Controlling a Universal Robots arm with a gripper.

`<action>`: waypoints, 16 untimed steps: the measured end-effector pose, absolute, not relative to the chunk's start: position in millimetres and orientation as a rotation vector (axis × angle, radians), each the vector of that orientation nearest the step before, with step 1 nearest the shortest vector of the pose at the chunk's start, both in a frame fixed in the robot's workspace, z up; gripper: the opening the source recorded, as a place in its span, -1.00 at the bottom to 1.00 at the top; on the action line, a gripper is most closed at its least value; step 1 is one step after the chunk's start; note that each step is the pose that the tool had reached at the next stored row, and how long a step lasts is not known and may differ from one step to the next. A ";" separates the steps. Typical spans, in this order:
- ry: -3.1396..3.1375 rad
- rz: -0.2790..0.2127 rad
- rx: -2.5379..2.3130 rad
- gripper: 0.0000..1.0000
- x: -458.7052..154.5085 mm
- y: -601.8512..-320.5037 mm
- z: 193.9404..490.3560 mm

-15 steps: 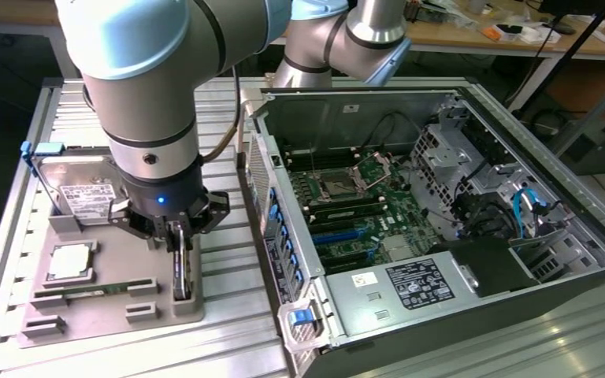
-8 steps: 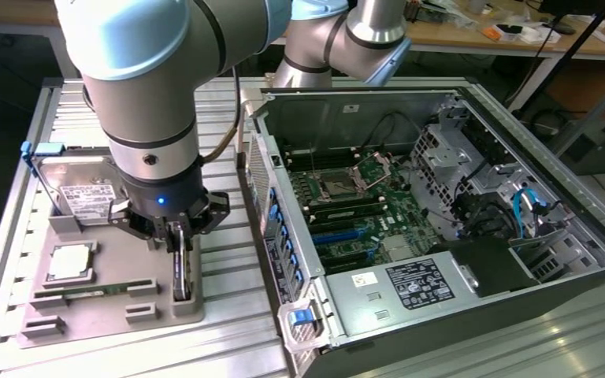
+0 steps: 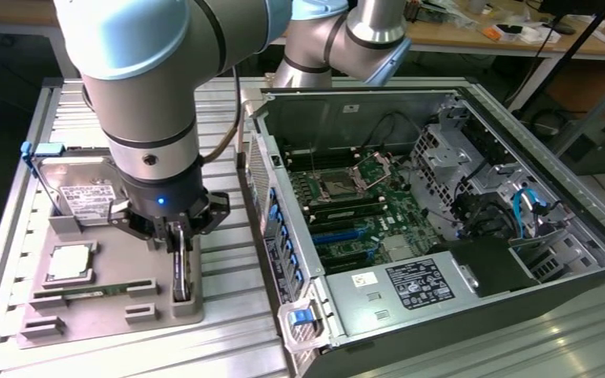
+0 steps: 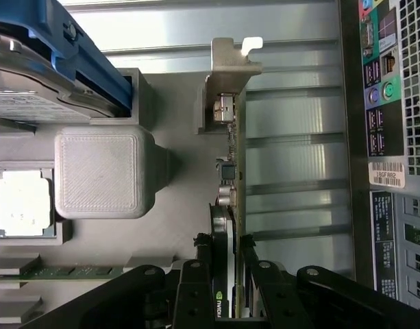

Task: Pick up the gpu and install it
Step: 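Pick up the gpu and move the gpu toward the slot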

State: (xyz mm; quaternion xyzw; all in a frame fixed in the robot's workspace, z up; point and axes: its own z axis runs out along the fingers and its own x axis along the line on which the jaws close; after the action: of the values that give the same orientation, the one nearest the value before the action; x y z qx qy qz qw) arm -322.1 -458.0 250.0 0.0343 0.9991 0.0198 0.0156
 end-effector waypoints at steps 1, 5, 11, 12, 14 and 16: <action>3.108 0.062 0.107 -0.47 -322.2 -458.2 250.9; 3.108 0.061 0.107 -0.47 -322.2 -458.7 256.1; 3.108 0.062 0.107 -0.47 -322.1 -459.5 267.0; 3.108 0.062 0.107 -0.47 -322.1 -459.6 268.7; 3.108 0.061 0.107 -0.47 -322.1 -459.9 272.8; 3.109 0.061 0.107 -0.47 -322.1 -460.1 277.0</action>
State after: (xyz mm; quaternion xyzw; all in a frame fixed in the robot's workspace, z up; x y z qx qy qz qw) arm -322.1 -460.1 277.0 0.0343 0.9991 0.0198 0.0153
